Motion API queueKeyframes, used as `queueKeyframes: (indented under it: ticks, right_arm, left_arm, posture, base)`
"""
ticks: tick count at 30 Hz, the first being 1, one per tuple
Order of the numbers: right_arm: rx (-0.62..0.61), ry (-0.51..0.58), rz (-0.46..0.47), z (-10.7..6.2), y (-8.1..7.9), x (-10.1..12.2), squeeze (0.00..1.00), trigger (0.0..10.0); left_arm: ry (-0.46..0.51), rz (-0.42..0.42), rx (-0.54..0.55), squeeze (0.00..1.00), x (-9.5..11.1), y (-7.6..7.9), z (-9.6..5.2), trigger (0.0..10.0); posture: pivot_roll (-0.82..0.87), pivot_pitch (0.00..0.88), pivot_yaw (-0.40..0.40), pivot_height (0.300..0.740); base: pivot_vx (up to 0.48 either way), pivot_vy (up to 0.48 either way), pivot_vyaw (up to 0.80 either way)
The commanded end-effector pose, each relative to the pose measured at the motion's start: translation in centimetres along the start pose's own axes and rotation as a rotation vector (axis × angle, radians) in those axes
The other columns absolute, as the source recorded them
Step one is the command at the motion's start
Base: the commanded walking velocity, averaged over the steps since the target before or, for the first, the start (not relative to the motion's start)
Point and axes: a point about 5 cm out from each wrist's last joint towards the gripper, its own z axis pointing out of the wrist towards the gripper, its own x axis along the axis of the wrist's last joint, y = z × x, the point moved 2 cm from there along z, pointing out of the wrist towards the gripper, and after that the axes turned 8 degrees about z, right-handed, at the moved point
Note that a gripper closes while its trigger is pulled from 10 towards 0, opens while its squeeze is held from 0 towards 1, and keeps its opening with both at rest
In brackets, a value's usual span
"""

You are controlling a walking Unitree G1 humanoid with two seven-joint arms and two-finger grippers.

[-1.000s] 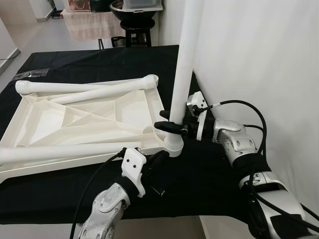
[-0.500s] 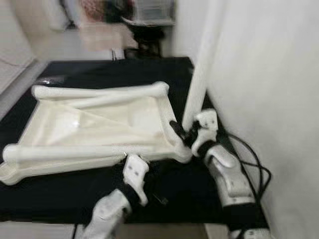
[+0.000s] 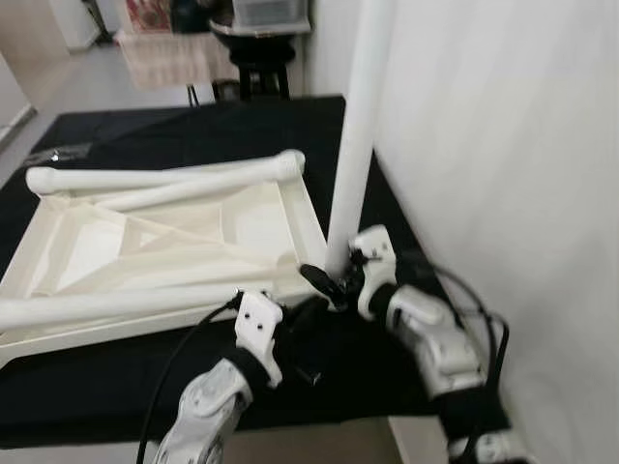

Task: Building children table

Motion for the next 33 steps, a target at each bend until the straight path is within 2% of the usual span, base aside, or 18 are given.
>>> queueKeyframes:
  ticks: [1, 3, 5, 7, 12, 13, 14, 19, 26, 28, 29, 30, 31, 32, 33]
  right_arm:
    - [0.142, 0.011, -0.004, 0.7, -1.9, 0.6, 0.00, 10.0]
    - [0.294, -0.030, -0.062, 0.4, -2.0, 1.2, 0.00, 10.0]
    - [0.294, -0.030, -0.062, 0.4, -2.0, 1.2, 0.00, 10.0]
    - [0.423, -0.085, -0.099, 0.3, -1.4, 1.6, 0.00, 10.0]
    - [0.490, -0.107, -0.095, 0.5, -0.8, 2.2, 0.00, 10.0]
    - [0.506, -0.107, -0.092, 0.7, -0.6, 2.5, 0.00, 4.7]
    - [0.505, -0.105, -0.090, 0.9, -0.3, 2.7, 0.00, 0.0]
    - [0.541, -0.097, -0.051, 0.8, -0.3, 2.9, 0.00, 0.0]
    - [0.526, -0.098, -0.043, 0.5, 0.0, 2.5, 0.00, 0.0]
    - [0.335, -0.090, -0.037, 0.1, 1.3, 1.1, 0.00, 0.0]
    - [0.335, -0.090, -0.037, 0.1, 1.3, 1.1, 0.00, 0.0]
    - [0.219, -0.091, -0.030, -0.2, 2.1, 0.1, 0.00, 0.0]
    - [0.069, -0.092, -0.020, 0.0, 2.3, -1.4, 0.00, 0.0]
    - [0.069, -0.092, -0.020, 0.0, 2.3, -1.4, 0.00, 0.0]
    - [-0.032, -0.090, -0.016, 0.0, 2.3, -2.4, 0.00, 0.0]
  left_arm:
    - [-0.016, -0.009, -0.004, 0.00, -0.3, 0.0, -0.1, 10.0]
    - [-0.015, -0.010, -0.004, 0.00, -0.3, 0.0, 0.0, 10.0]
    - [-0.015, -0.010, -0.004, 0.00, -0.3, 0.0, 0.0, 10.0]
    - [-0.013, -0.011, -0.003, 0.00, -0.3, 0.0, 0.1, 10.0]
    - [-0.012, -0.012, -0.002, 0.00, -0.3, 0.0, 0.1, 10.0]
    - [-0.012, -0.012, -0.002, 0.00, -0.3, 0.0, 0.1, 10.0]
    - [-0.012, -0.013, -0.002, 0.00, -0.3, 0.1, 0.1, 10.0]
    - [-0.011, -0.015, -0.003, 0.00, -0.3, 0.2, 0.2, 10.0]
    - [-0.009, -0.016, -0.003, 0.00, -0.3, 0.2, 0.2, 10.0]
    - [-0.007, -0.017, -0.003, 0.00, -0.2, 0.3, 0.2, 10.0]
    - [-0.007, -0.017, -0.003, 0.00, -0.2, 0.3, 0.2, 10.0]
    - [-0.006, -0.018, -0.002, 0.00, -0.2, 0.3, 0.1, 10.0]
    - [-0.006, -0.018, -0.002, 0.00, -0.2, 0.3, 0.0, 10.0]
    - [-0.006, -0.018, -0.002, 0.00, -0.2, 0.3, 0.0, 10.0]
    - [-0.005, -0.017, -0.001, 0.00, -0.1, 0.3, 0.0, 10.0]
  posture:
    - [0.01, 0.073, -0.019, 0.740]
    - [0.02, 0.067, -0.024, 0.740]
    - [0.02, 0.067, -0.024, 0.740]
    - [0.02, 0.065, -0.028, 0.740]
    - [0.02, 0.065, -0.028, 0.740]
    - [0.02, 0.065, -0.028, 0.740]
    - [0.02, 0.064, -0.030, 0.740]
    - [0.03, 0.064, -0.032, 0.740]
    - [0.02, 0.067, -0.031, 0.740]
    - [0.01, 0.074, -0.033, 0.740]
    - [0.01, 0.074, -0.033, 0.740]
    - [0.01, 0.078, -0.038, 0.740]
    - [0.00, 0.084, -0.040, 0.740]
    - [0.00, 0.084, -0.040, 0.740]
    - [0.00, 0.085, -0.040, 0.740]
  base:
    - [0.000, 0.000, 0.00]
    - [0.000, 0.000, 0.00]
    - [0.000, 0.000, 0.00]
    - [0.000, 0.000, 0.00]
    - [0.000, 0.000, 0.00]
    - [0.000, 0.000, 0.00]
    - [0.000, 0.000, 0.00]
    - [0.000, 0.000, 0.00]
    - [0.000, 0.000, 0.00]
    - [0.000, 0.000, 0.00]
    - [0.000, 0.000, 0.00]
    - [0.000, 0.000, 0.00]
    - [0.000, 0.000, 0.00]
    - [0.000, 0.000, 0.00]
    - [0.000, 0.000, 0.00]
